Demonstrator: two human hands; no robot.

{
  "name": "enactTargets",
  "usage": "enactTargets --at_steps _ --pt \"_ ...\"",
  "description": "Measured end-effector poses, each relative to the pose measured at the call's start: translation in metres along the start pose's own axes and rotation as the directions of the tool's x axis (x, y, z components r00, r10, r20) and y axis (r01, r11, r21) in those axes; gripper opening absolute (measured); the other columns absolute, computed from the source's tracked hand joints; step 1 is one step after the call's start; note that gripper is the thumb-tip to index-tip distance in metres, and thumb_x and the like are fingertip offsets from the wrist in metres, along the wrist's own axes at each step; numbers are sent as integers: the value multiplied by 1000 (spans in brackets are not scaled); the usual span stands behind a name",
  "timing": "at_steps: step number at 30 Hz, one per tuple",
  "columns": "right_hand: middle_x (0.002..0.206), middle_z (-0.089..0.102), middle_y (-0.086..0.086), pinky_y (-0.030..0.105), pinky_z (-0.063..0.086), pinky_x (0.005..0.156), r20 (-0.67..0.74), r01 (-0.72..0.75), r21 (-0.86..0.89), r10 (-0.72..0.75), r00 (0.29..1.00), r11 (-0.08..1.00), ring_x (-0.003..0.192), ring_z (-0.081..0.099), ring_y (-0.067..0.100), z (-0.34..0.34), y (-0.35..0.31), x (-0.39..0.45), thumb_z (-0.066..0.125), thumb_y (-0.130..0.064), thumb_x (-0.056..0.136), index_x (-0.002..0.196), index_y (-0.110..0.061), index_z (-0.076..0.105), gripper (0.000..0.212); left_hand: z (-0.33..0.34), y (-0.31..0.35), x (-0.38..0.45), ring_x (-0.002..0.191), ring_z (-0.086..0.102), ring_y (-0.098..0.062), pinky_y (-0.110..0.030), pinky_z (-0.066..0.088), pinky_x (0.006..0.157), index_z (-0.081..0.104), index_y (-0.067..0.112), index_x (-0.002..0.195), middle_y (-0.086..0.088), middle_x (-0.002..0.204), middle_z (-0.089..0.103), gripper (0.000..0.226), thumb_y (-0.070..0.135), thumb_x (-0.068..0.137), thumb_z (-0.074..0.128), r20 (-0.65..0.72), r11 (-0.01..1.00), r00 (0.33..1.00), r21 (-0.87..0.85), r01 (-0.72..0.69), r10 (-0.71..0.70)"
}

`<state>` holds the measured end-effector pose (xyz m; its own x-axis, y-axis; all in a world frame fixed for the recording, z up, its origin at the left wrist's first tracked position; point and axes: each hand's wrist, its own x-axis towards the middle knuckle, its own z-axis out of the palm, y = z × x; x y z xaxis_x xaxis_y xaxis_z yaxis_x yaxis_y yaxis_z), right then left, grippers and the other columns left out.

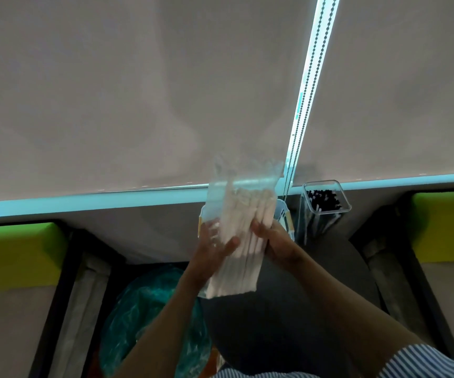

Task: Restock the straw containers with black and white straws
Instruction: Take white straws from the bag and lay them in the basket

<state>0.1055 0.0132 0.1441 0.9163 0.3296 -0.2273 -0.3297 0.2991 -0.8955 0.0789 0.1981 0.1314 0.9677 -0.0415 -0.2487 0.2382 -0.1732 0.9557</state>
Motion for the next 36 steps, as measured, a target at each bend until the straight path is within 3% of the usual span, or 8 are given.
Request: enactTargets --at_steps 6,13,16,19,23,29,32,36 --pt "114 73 7 37 58 89 27 -8 -96 11 1000 995 111 69 27 4 -10 -6 57 -30 92 123 -13 61 35 9 -1 -6 107 64 -8 -23 57 80 52 24 130 8 117 66 73 34 69 91 -56 987 998 156 -31 40" --pt "122 67 6 35 57 91 102 -1 -280 31 994 960 115 65 24 -10 -18 -10 67 -36 89 129 -20 55 45 2 -4 -13 108 66 -14 -36 59 89 60 17 127 5 116 69 64 34 72 88 -82 992 997 126 6 5" --pt "131 58 8 40 55 97 -17 85 -378 -99 995 922 121 59 27 -19 -33 -8 69 -50 84 141 -26 45 66 -3 -5 -15 105 67 -16 -40 60 87 62 16 122 3 112 70 64 36 68 91 -119 991 993 128 38 -23" --pt "127 58 3 34 50 99 -186 332 -587 -523 832 738 118 58 18 -10 -66 -5 62 -45 90 138 -23 48 54 -8 -5 -14 101 69 -18 -42 61 86 64 14 117 2 109 71 71 46 61 91 -114 986 993 157 58 -40" --pt "110 68 2 17 49 88 -8 518 -757 -797 603 400 100 64 8 21 -130 -2 62 -6 93 112 -12 67 20 -8 -5 -13 97 71 -16 -41 62 82 68 15 111 3 105 73 69 50 56 92 -114 978 993 204 31 -8" --pt "86 73 -5 26 56 83 283 355 -912 -310 907 204 76 68 6 43 -158 8 56 4 90 90 -14 74 25 -2 -3 -16 98 70 -11 -32 62 80 67 21 108 7 105 73 60 46 60 92 -122 973 992 229 0 29" --pt "99 68 1 11 48 65 291 299 -952 -108 951 64 70 57 2 50 -156 6 50 1 93 92 -17 69 27 -1 -1 -17 96 70 -8 -29 61 79 65 24 105 8 103 72 56 41 61 94 -131 973 991 231 -6 37" --pt "115 61 -5 21 40 80 322 324 -946 48 945 -25 93 52 10 53 -153 5 73 -19 88 133 -15 58 47 -3 -1 -15 94 71 -10 -37 63 81 69 23 104 7 101 74 63 50 53 94 -107 968 994 251 12 16"
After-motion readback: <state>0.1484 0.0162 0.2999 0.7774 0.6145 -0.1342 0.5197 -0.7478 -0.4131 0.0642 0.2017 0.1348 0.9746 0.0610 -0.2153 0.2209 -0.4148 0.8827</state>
